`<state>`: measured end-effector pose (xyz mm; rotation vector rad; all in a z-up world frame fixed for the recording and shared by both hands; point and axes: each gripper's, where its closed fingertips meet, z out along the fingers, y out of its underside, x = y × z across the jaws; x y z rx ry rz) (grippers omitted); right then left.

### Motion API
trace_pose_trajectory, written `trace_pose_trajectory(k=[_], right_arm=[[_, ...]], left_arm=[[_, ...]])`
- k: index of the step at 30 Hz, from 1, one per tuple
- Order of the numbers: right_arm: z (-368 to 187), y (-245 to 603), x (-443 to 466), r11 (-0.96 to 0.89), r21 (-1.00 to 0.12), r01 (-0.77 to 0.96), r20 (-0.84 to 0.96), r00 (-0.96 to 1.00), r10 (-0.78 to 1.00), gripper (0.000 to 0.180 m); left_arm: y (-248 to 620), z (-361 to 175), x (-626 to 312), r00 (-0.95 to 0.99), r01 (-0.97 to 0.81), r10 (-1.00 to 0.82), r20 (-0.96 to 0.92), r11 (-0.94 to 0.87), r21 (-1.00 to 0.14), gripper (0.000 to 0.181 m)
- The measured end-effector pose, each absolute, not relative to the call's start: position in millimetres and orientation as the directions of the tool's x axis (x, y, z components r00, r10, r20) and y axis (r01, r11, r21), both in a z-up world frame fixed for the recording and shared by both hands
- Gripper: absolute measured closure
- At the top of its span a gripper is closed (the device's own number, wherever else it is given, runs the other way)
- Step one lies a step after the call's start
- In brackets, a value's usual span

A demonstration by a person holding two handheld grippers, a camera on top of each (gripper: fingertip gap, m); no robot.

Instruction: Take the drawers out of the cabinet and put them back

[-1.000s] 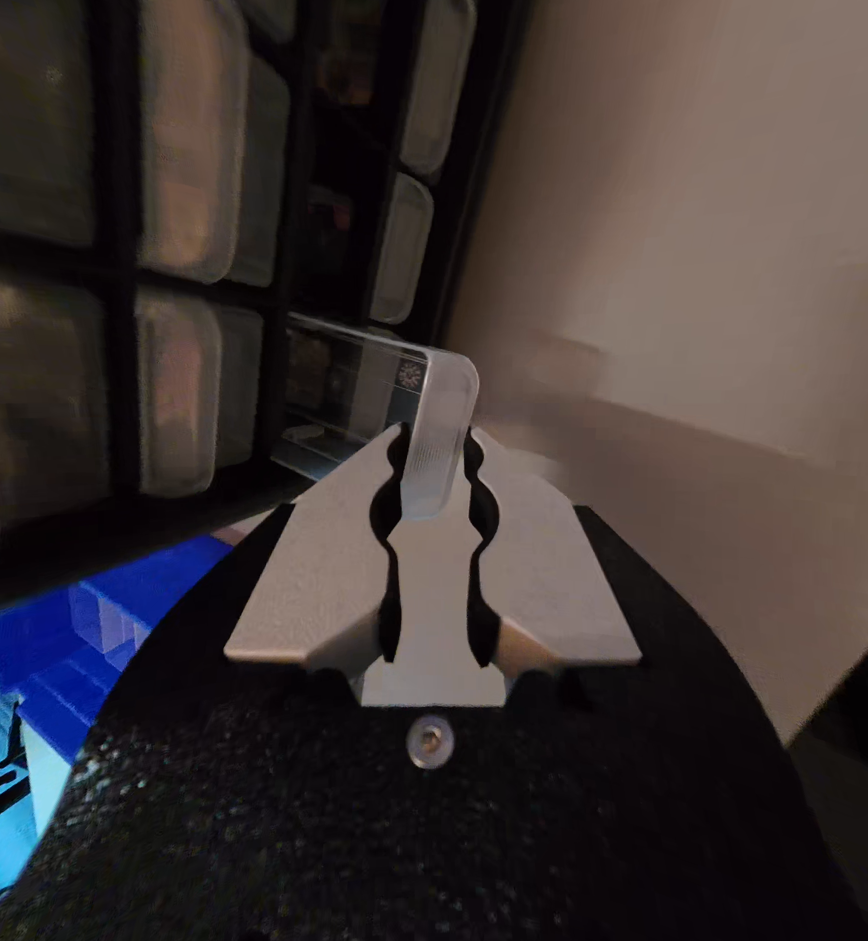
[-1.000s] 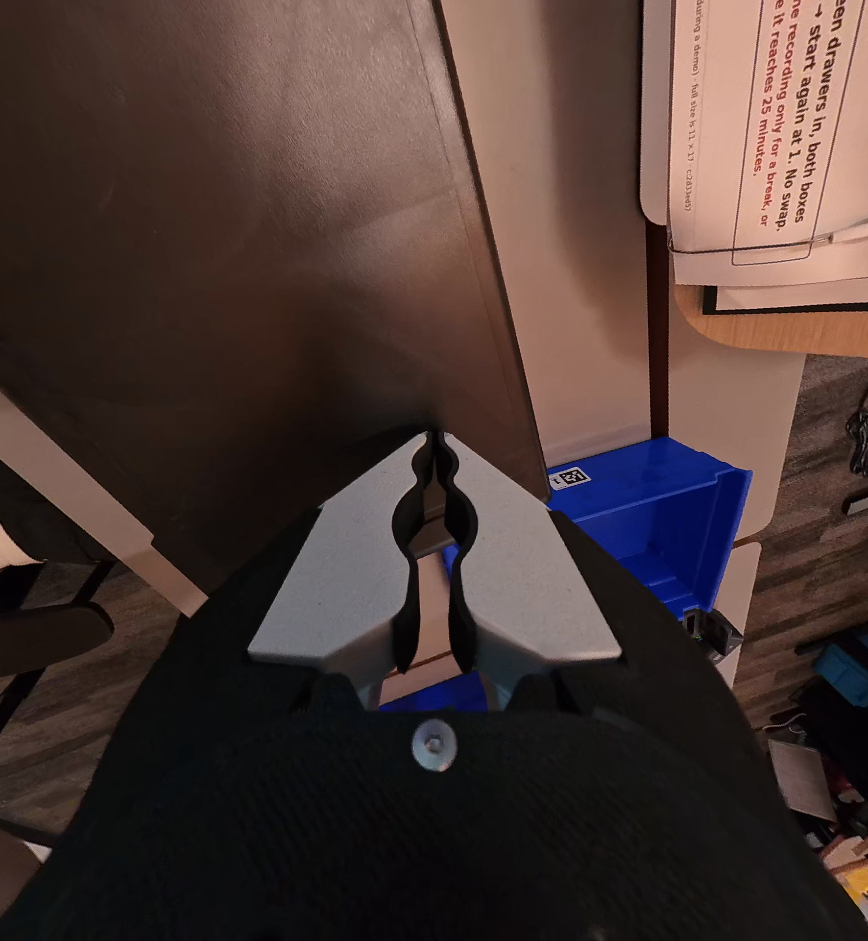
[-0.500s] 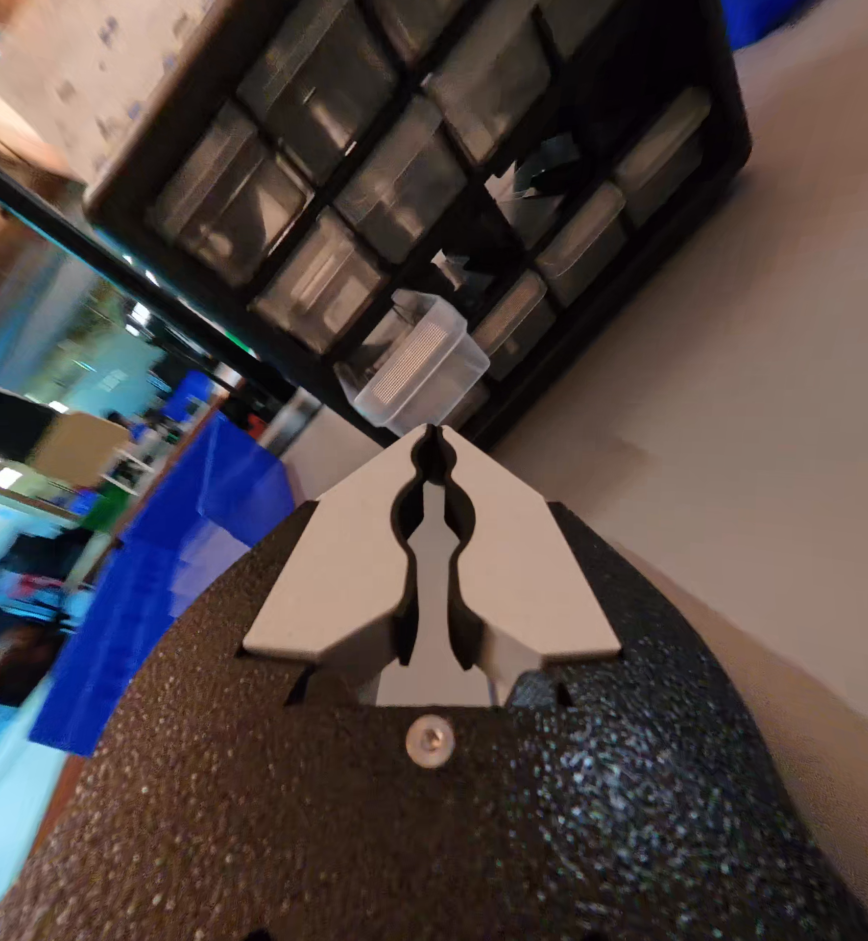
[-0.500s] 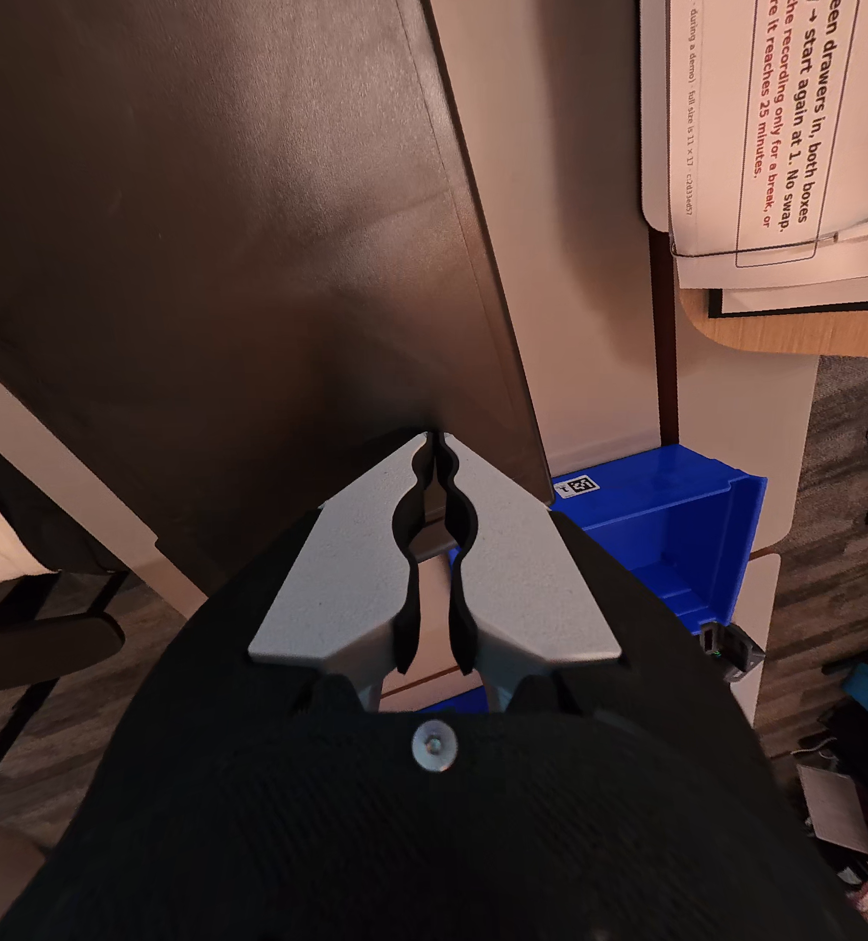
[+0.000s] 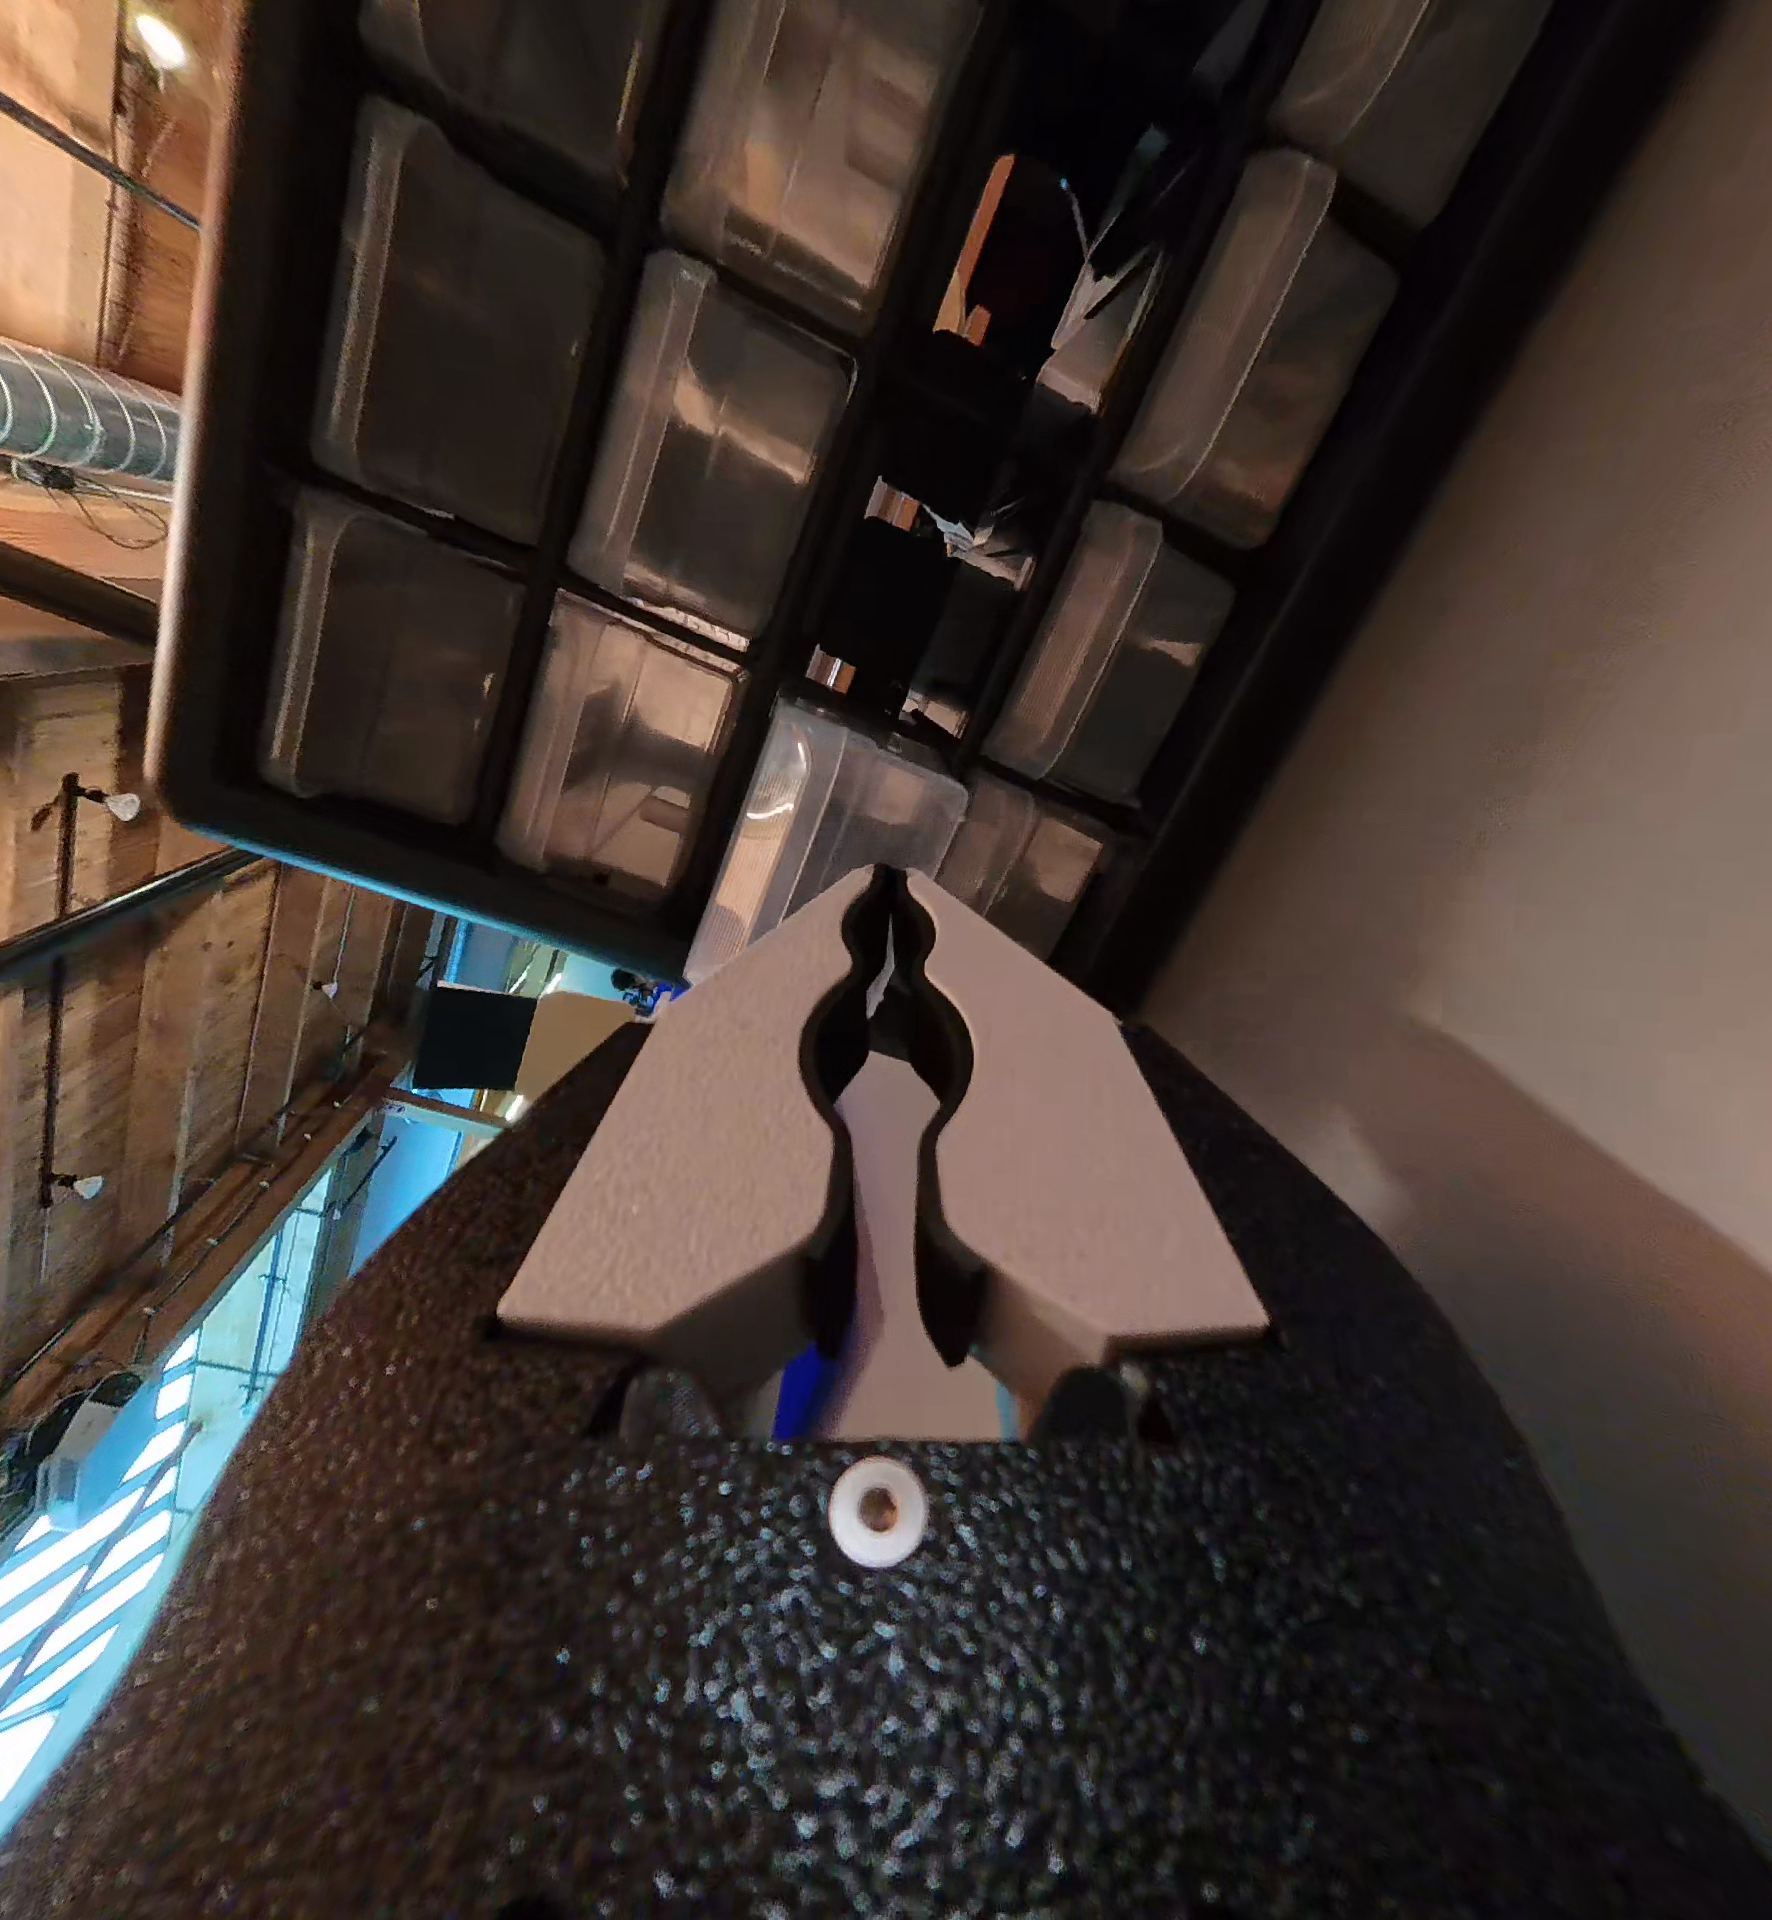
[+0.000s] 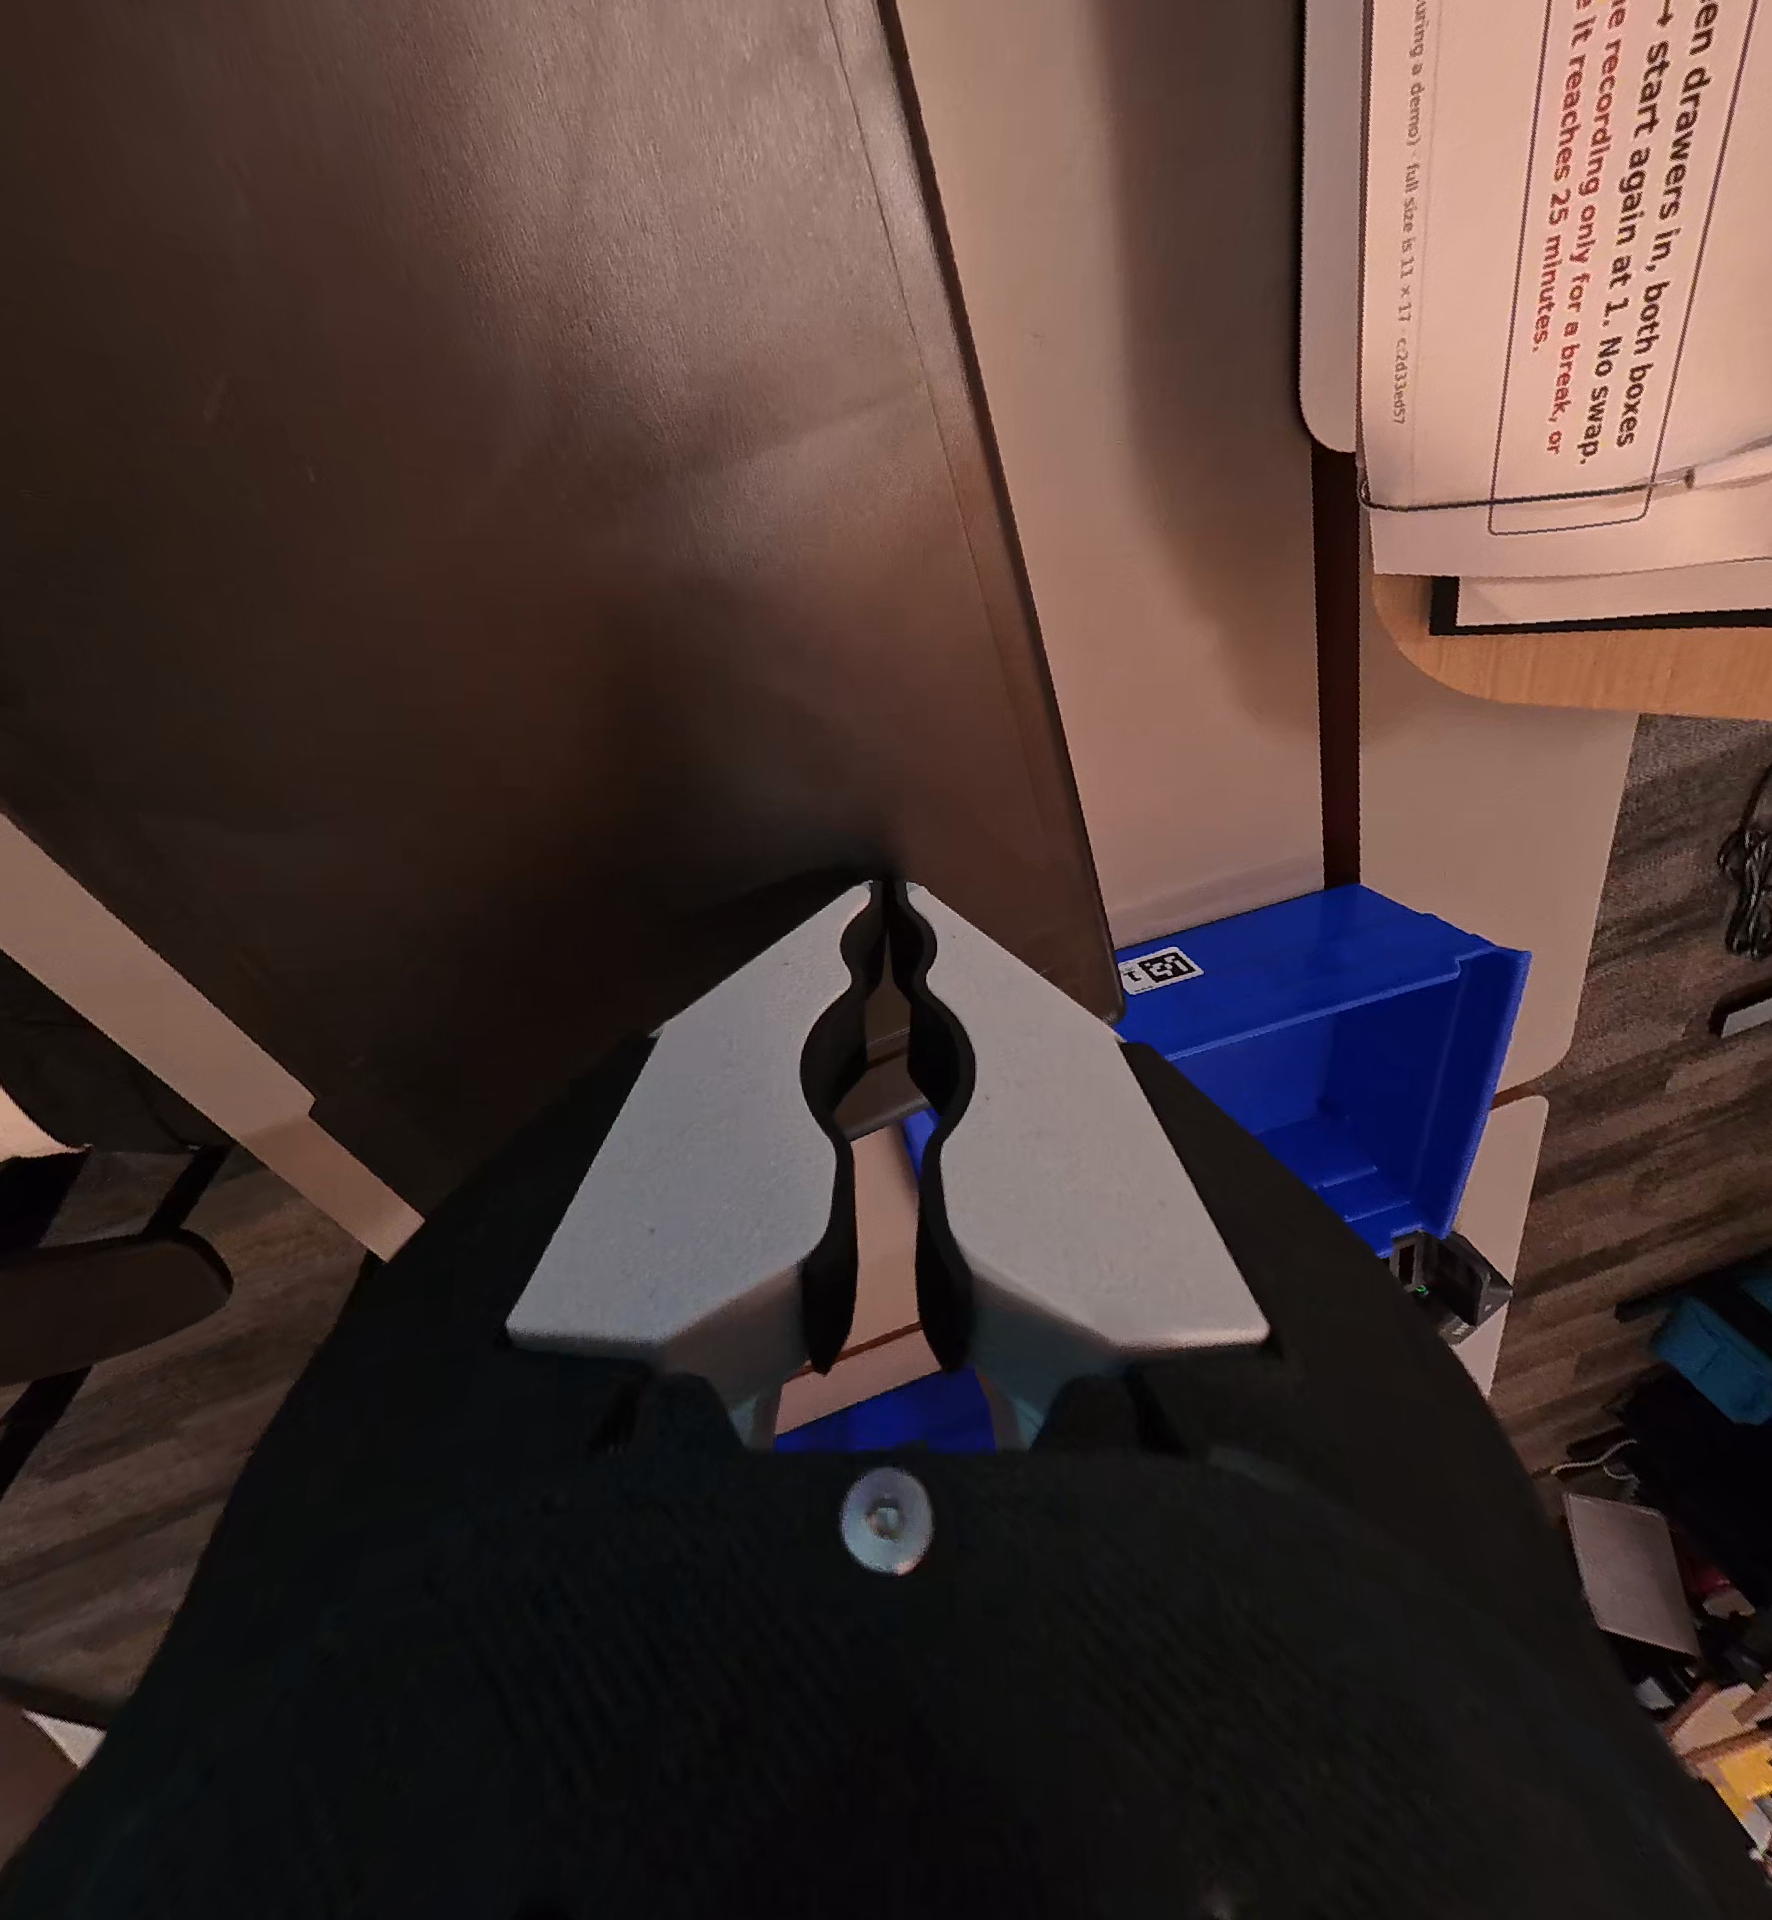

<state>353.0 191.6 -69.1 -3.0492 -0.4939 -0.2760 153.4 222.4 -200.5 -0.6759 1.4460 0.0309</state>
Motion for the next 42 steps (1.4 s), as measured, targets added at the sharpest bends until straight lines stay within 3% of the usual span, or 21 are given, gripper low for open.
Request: trace_pose_trajectory(k=[20,26,31,36,39,42], right_arm=[[-69.3,191.4,353.1,-0.946,0.018,0.325,0.193,0.927,0.322,0.180],[-69.3,191.3,353.2,-0.941,0.035,0.335,0.194,0.922,0.336,0.180],[-69.4,191.5,352.9,-0.943,0.009,0.333,0.173,0.928,0.330,0.180],[-69.4,191.5,353.1,-0.940,0.017,0.342,0.192,0.921,0.339,0.180],[-69.5,191.4,353.1,-0.938,0.026,0.345,0.194,0.919,0.343,0.180],[-69.5,191.4,353.1,-0.938,0.034,0.345,0.192,0.919,0.345,0.180]], left_arm=[[245.4,-199.1,182.9,0.134,-0.449,-0.421,-0.897,0.781,-0.434,0.181],[217.6,-182.0,150.6,0.131,-0.323,-0.582,-0.802,0.740,-0.590,0.181],[274.3,-119.0,111.0,0.272,-0.263,-0.734,-0.622,0.565,-0.782,0.181],[395.0,-94.9,98.1,0.341,-0.393,-0.850,-0.401,0.259,-0.882,0.181],[443.2,-123.5,107.9,0.276,-0.571,-0.945,-0.178,-0.012,-0.821,0.176],[481.6,-149.8,119.8,0.278,-0.710,-0.957,-0.086,-0.144,-0.689,0.160]])
